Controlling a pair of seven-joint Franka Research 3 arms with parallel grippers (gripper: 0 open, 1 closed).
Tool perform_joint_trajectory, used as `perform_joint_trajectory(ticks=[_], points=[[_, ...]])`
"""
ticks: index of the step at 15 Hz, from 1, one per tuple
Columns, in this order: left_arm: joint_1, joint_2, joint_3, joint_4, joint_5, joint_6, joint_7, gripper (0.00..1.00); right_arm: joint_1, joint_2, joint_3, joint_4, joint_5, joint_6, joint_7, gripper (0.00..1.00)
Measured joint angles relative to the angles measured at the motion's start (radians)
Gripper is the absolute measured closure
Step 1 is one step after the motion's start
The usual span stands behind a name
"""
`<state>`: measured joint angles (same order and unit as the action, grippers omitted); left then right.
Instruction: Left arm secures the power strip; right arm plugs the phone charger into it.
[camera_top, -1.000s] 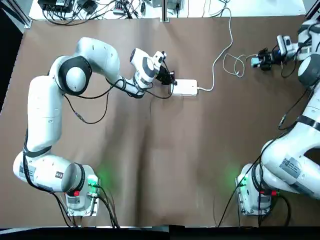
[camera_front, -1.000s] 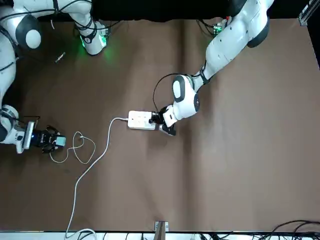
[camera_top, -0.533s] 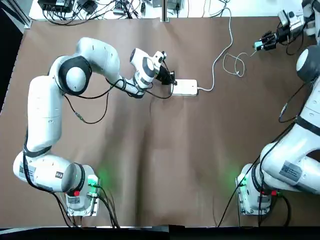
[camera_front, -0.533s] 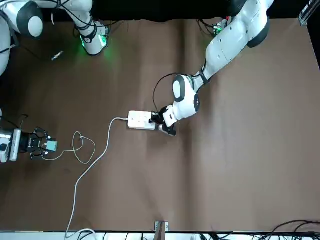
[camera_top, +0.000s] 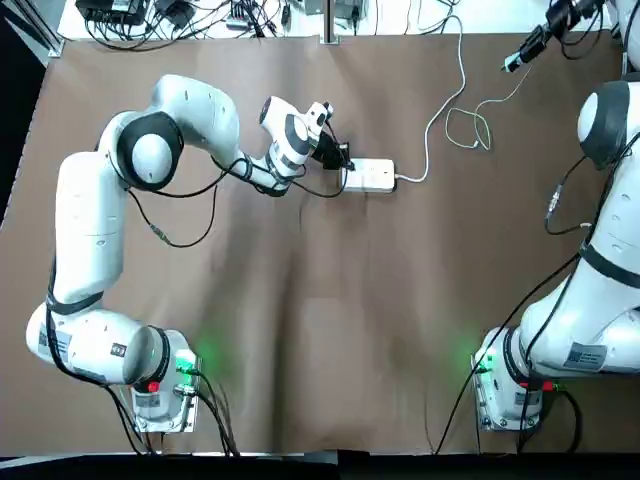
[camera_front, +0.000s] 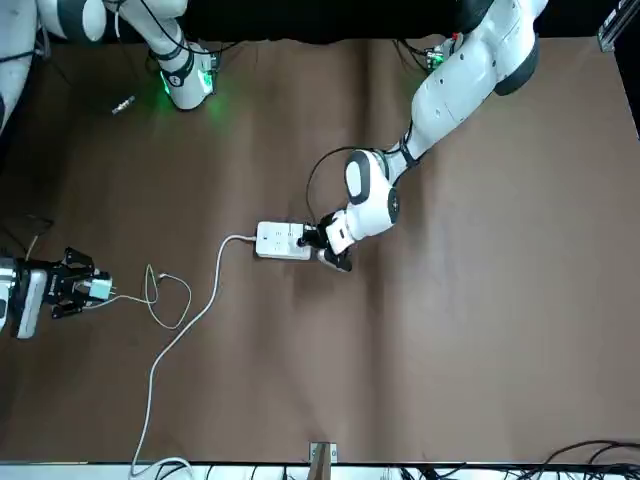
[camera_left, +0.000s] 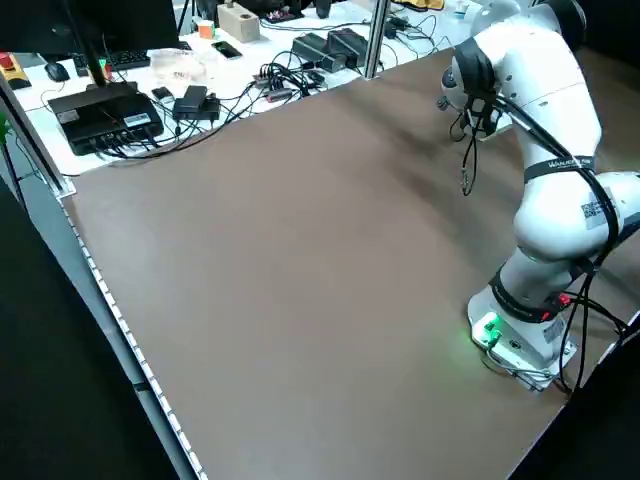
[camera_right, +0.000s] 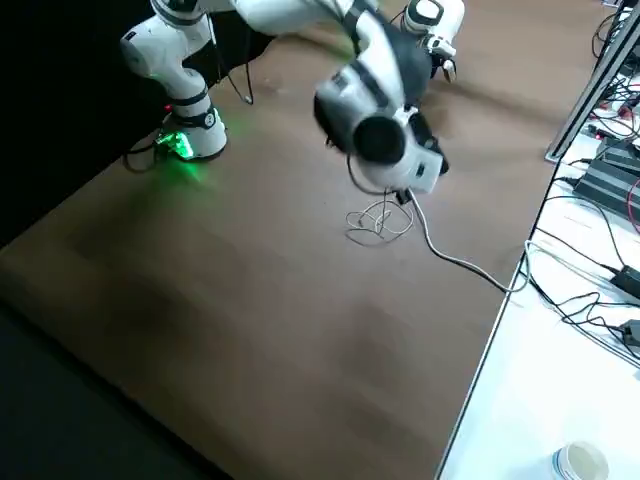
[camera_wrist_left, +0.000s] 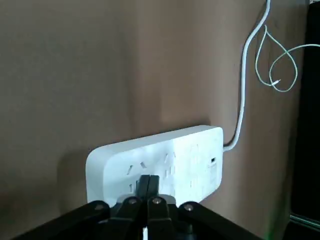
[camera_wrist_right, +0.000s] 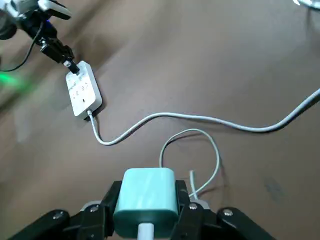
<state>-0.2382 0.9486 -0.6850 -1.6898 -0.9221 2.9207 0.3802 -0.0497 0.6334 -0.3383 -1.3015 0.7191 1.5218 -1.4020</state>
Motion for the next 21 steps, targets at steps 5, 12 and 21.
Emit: perform_joint_trajectory(ticks=[5,12,21], points=[[0.000,0.000,0.000,0.000,0.000,0.000,0.000,0.99,0.132,-0.100,-0.006,0.001,-0.115,0.001,0.350,0.52],[0.000,0.000,0.000,0.000,0.000,0.000,0.000,0.99,0.302,-0.157,-0.007,-0.001,-0.211,0.002,0.876,0.52],[0.000,0.000,0.000,0.000,0.000,0.000,0.000,0.99,0.483,-0.155,-0.007,-0.070,-0.274,0.056,1.187,0.52]])
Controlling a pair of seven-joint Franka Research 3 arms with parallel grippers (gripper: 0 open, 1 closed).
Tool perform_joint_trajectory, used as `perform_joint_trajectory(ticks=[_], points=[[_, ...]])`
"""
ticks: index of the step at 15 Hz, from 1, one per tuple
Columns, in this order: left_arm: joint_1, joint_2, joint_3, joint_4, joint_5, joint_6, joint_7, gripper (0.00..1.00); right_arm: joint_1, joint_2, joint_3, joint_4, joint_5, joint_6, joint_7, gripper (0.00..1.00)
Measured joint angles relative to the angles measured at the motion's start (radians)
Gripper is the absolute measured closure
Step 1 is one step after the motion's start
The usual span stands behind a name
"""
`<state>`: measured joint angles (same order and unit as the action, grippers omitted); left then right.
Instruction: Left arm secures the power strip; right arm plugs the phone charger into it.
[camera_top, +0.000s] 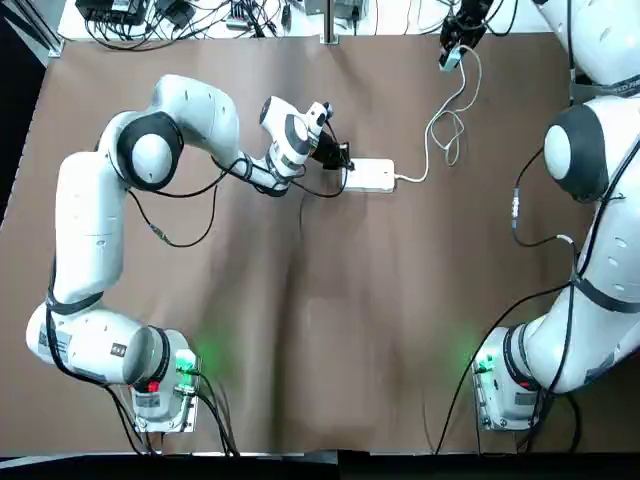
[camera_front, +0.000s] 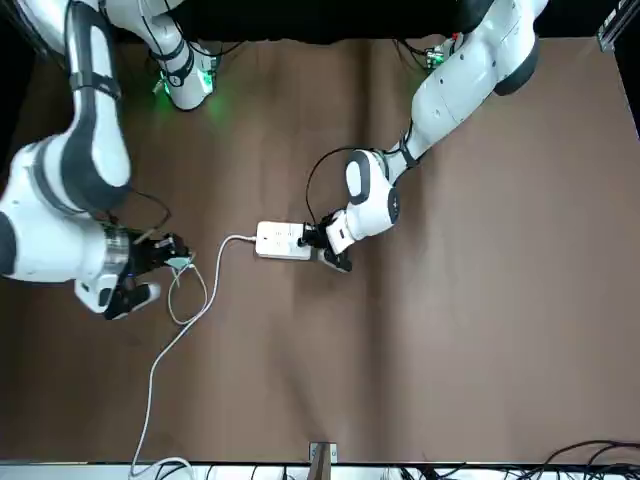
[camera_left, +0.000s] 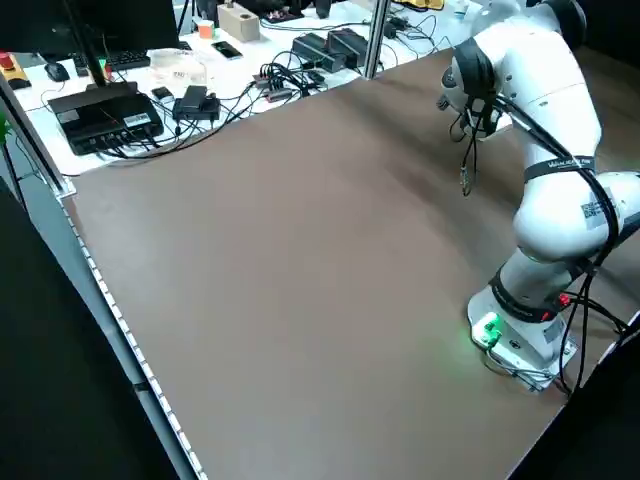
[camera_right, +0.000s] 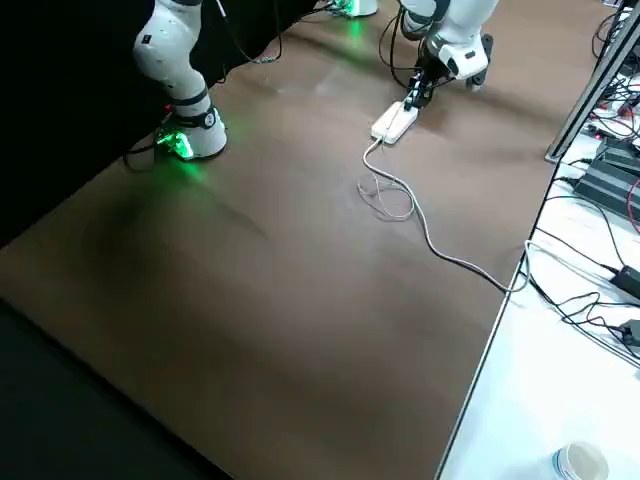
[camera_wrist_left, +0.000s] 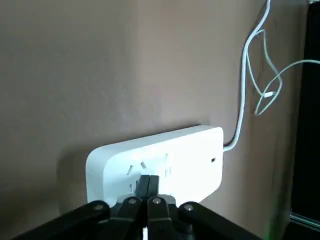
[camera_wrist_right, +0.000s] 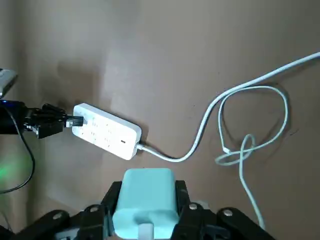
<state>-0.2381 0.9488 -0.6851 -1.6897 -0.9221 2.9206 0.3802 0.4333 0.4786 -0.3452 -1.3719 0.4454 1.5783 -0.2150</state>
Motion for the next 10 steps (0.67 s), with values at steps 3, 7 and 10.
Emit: perform_joint_trajectory(ticks=[3,7,10], points=[[0.000,0.000,0.000,0.000,0.000,0.000,0.000,0.99,0.068,0.001,0.000,-0.069,-0.014,0.074,0.091,0.52],[0.000,0.000,0.000,0.000,0.000,0.000,0.000,0.99,0.157,0.004,0.001,-0.168,-0.016,0.164,0.236,0.52],[0.000,0.000,0.000,0.000,0.000,0.000,0.000,0.99,0.209,0.004,0.001,-0.234,-0.016,0.236,0.308,0.52]])
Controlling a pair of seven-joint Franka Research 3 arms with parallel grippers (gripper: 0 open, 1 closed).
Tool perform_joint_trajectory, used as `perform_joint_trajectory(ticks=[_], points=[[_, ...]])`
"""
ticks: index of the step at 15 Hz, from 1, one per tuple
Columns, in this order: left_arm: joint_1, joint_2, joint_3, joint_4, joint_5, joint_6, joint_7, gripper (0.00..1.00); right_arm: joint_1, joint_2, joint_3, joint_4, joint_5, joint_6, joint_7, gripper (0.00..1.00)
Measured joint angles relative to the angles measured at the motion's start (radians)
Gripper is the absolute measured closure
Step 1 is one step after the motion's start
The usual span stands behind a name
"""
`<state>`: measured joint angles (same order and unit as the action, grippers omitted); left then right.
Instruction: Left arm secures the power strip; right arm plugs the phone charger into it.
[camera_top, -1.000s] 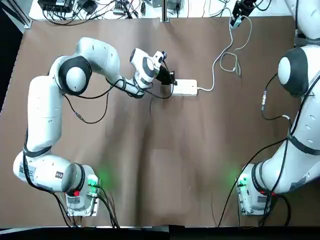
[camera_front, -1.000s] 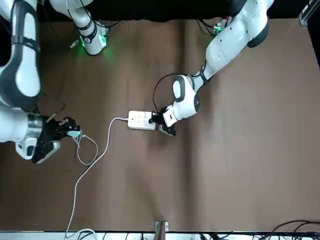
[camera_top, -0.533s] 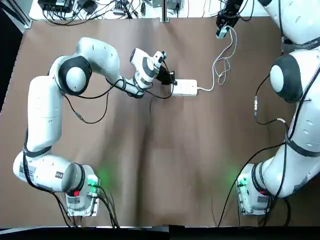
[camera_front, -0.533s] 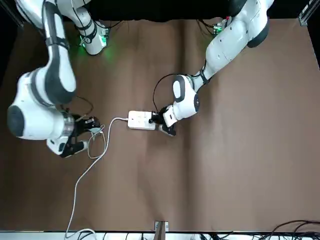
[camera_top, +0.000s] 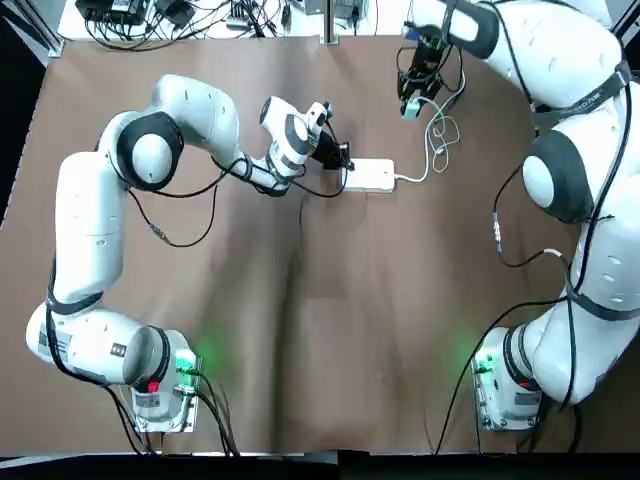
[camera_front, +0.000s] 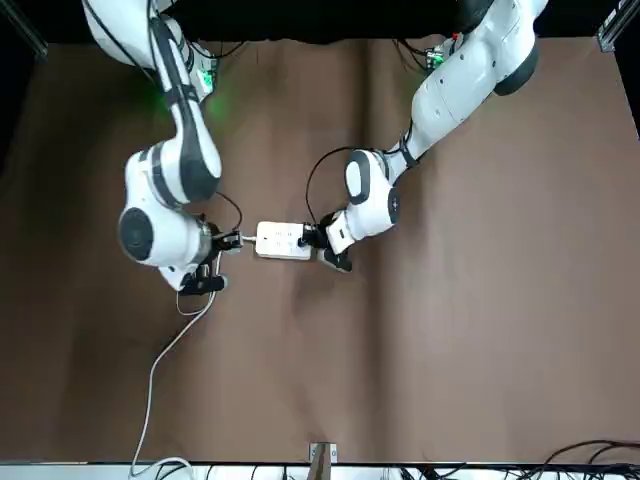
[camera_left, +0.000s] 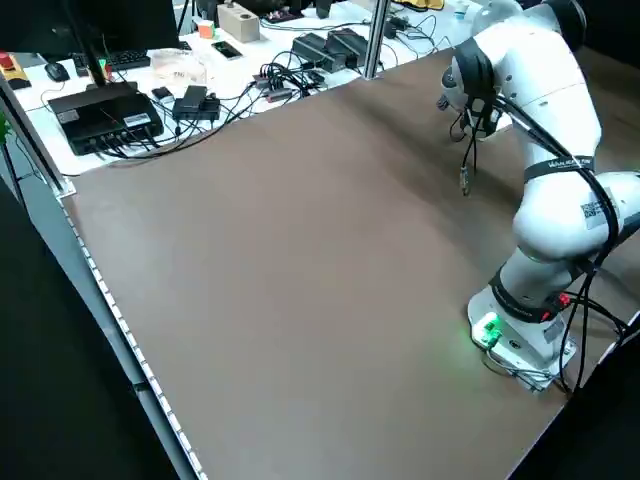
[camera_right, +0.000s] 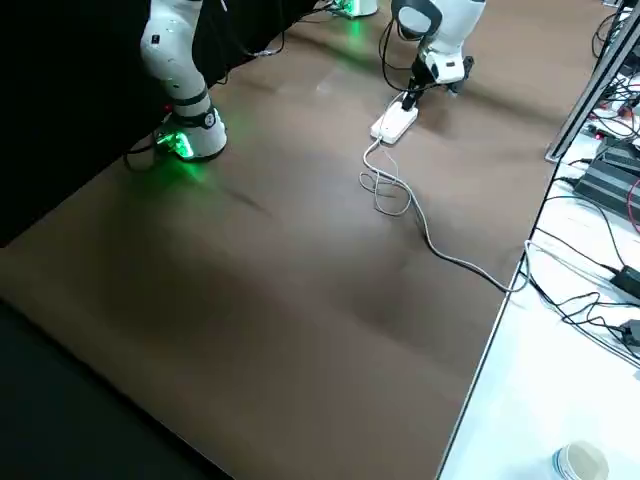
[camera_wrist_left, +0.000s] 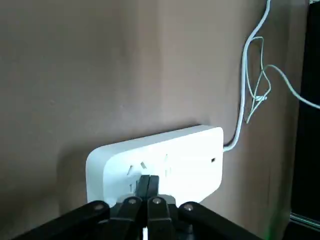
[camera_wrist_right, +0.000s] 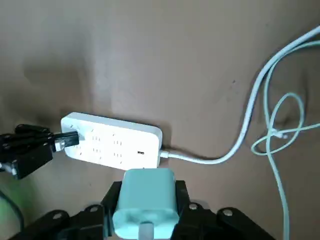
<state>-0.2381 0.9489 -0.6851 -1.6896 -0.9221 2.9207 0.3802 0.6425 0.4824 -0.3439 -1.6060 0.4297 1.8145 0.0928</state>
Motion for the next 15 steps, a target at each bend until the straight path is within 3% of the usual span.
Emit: perform_joint_trajectory(ticks=[5,15], points=[[0.000,0.000,0.000,0.000,0.000,0.000,0.000,0.99,0.083,0.000,0.001,-0.106,0.000,0.123,0.130,0.52],[0.000,0.000,0.000,0.000,0.000,0.000,0.000,0.99,0.166,0.001,0.003,-0.120,0.002,0.136,0.240,0.52]])
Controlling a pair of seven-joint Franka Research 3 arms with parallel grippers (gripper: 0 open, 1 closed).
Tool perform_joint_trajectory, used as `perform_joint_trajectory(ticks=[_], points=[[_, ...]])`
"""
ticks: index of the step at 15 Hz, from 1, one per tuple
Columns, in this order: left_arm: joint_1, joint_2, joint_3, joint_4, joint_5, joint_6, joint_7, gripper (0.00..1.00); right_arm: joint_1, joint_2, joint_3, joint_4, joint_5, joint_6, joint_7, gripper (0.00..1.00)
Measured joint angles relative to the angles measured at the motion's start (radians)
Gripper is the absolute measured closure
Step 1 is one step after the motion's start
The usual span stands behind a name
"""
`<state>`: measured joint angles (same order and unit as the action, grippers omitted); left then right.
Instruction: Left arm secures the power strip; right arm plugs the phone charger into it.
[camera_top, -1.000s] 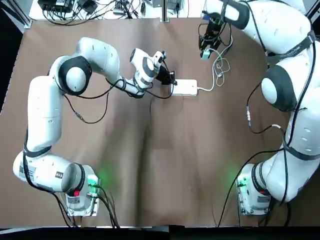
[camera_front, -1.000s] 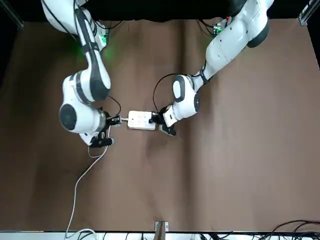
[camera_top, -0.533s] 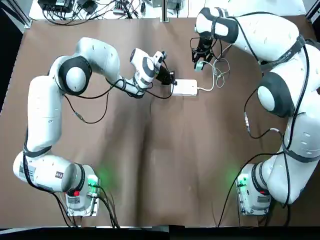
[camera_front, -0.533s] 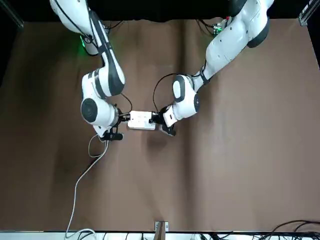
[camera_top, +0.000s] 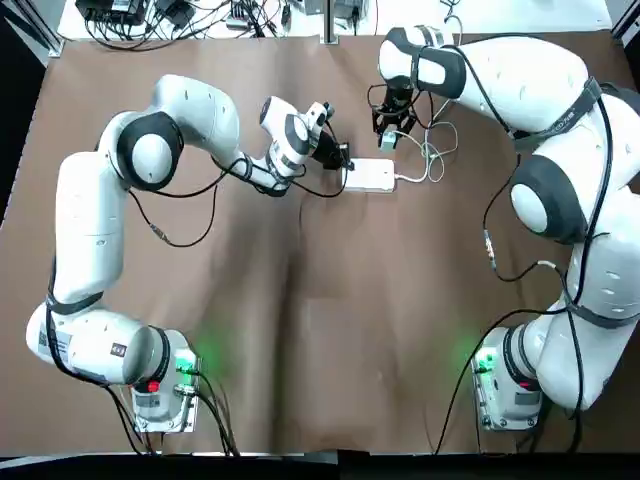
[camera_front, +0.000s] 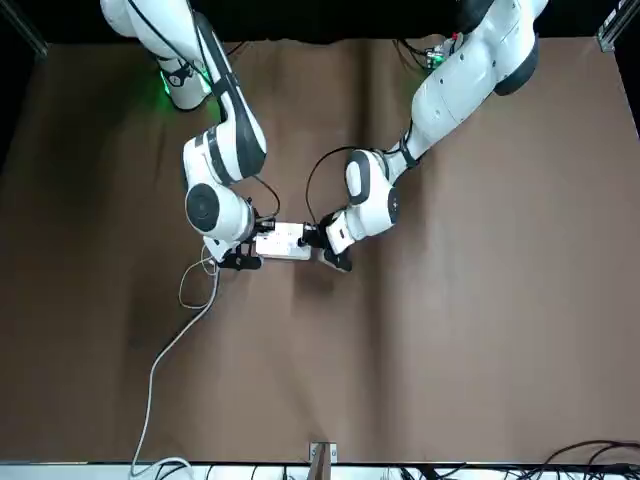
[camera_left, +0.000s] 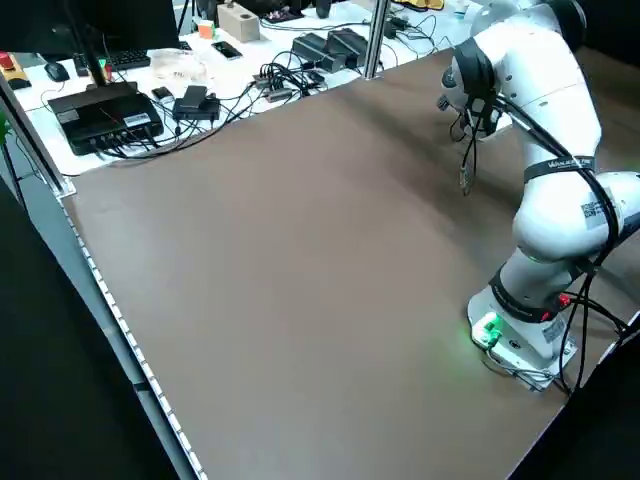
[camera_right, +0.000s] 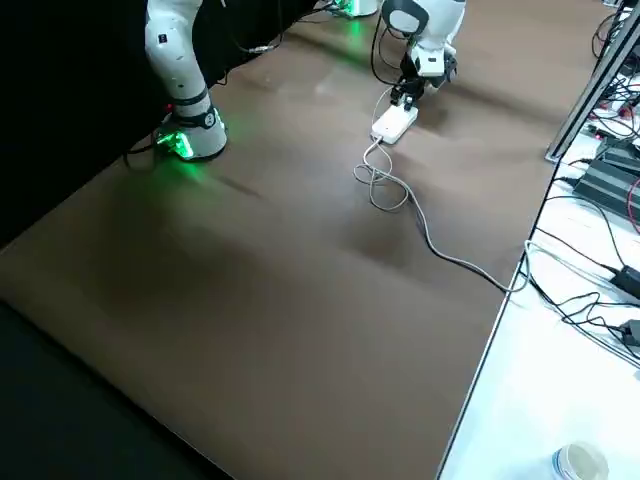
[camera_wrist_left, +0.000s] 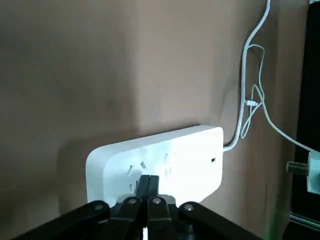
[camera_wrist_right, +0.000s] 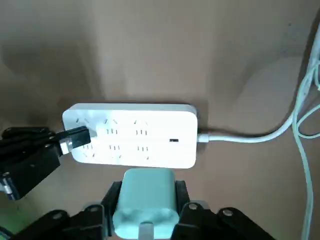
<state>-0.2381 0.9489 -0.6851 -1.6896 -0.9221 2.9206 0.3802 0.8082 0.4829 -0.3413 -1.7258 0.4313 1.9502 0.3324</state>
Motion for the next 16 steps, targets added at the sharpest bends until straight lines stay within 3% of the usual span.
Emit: perform_joint_trajectory(ticks=[6,11,16], points=[[0.000,0.000,0.000,0.000,0.000,0.000,0.000,0.99,0.008,0.044,0.000,-0.001,0.001,0.001,0.004,0.52],[0.000,0.000,0.000,0.000,0.000,0.000,0.000,0.99,0.024,0.105,0.005,-0.001,0.065,0.015,0.035,0.52],[0.000,0.000,0.000,0.000,0.000,0.000,0.000,0.99,0.030,0.114,0.005,0.000,0.080,0.036,0.088,0.52]])
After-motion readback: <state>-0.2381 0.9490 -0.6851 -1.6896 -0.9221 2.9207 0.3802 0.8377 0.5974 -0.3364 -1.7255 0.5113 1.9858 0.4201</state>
